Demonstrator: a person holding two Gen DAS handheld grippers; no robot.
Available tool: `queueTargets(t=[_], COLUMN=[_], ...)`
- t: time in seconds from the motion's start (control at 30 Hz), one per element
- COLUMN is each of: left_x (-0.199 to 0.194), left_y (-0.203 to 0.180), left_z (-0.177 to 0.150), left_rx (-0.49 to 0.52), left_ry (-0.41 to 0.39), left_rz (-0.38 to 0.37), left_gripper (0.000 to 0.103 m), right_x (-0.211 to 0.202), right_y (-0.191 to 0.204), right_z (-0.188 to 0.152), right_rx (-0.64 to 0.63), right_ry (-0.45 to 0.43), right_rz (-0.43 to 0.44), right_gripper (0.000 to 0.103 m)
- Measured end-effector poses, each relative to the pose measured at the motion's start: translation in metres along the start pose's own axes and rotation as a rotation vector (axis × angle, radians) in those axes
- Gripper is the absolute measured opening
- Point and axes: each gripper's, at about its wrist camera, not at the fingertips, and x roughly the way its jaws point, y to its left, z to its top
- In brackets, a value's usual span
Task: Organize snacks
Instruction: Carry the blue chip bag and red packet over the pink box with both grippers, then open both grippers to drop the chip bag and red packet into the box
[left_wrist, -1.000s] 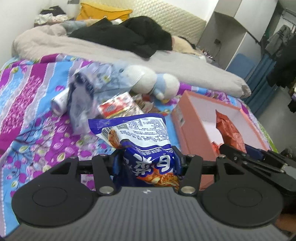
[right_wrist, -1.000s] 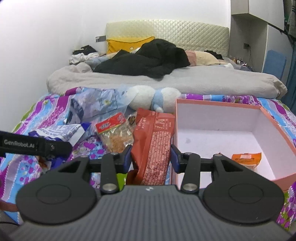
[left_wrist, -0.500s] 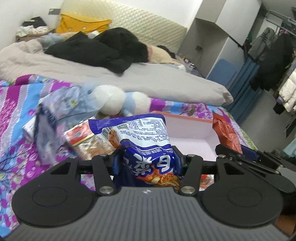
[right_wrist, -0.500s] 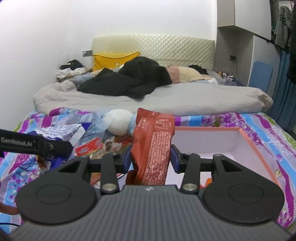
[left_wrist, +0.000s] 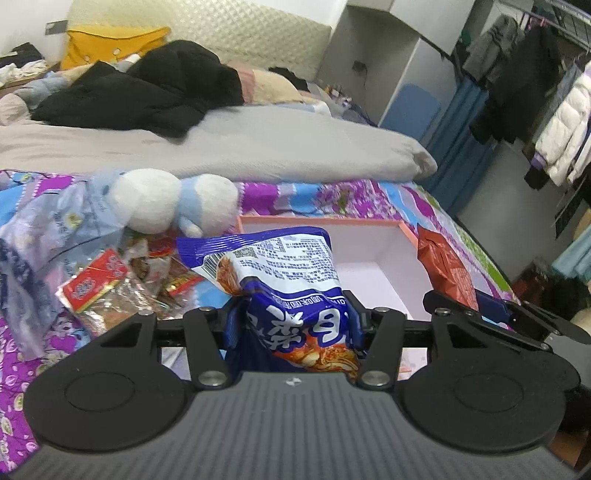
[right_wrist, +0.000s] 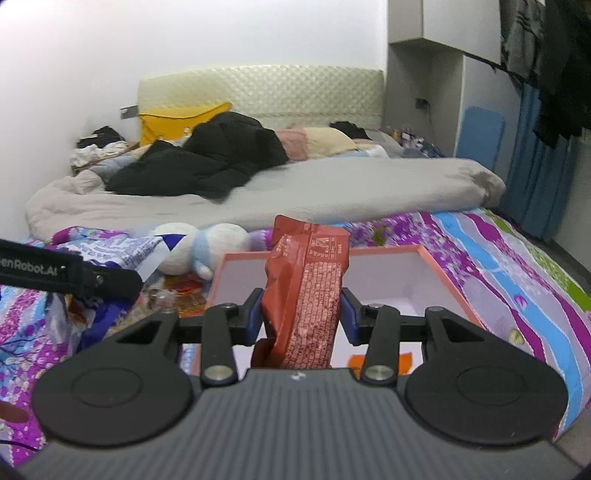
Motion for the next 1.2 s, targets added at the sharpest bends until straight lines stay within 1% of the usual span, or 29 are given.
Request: queueTargets(t=[0.3,0.57,0.8,1.0,1.1,1.13,1.17,1.2], left_x=[0.050,0.102,0.131,0.141,0.141,0.140,0.137,0.133], left_y=[-0.028,-0.039,-0.040,-0.036,-0.038,-0.038,-0.038,-0.037], left_z=[0.003,0.001,-0.009,-0.011,-0.012,-0.011,-0.010,-0.009], left_rx=[0.030,0.043,0.059,0.054,0.070,0.076,0.080,0.078], left_ry=[0.072,0.148,0.203,0.215,0.225,0.222,0.211,0.198], left_rz=[-0.005,0.006,0.021,0.025,0.025,0.032,0.040,0.042], left_gripper=[0.059,0.059,0.059,0.059,0.071,0.078,0.080,0.082], right_x=[0.026,0.062,0.088,0.098,0.101,0.101,0.101,0.099], right_y=[-0.032,-0.054,-0.062,-0.063,-0.061,-0.061,-0.061,-0.062], right_z=[-0.013,-0.028,-0.044,-0.054,-0.056,-0.056,-0.056,-0.054], right_rx=[0.032,0.056,0.069,0.079,0.066,0.072,0.082,0.092], right_ry=[0.063,0.142,0.199,0.229,0.250,0.249,0.248,0.243], right_rz=[-0.021,-0.025,-0.018,-0.005,-0.001,-0.004,-0.004,0.002], right_gripper=[0.046,0.046,0.046,0.046,0.048,0.053,0.058,0.066])
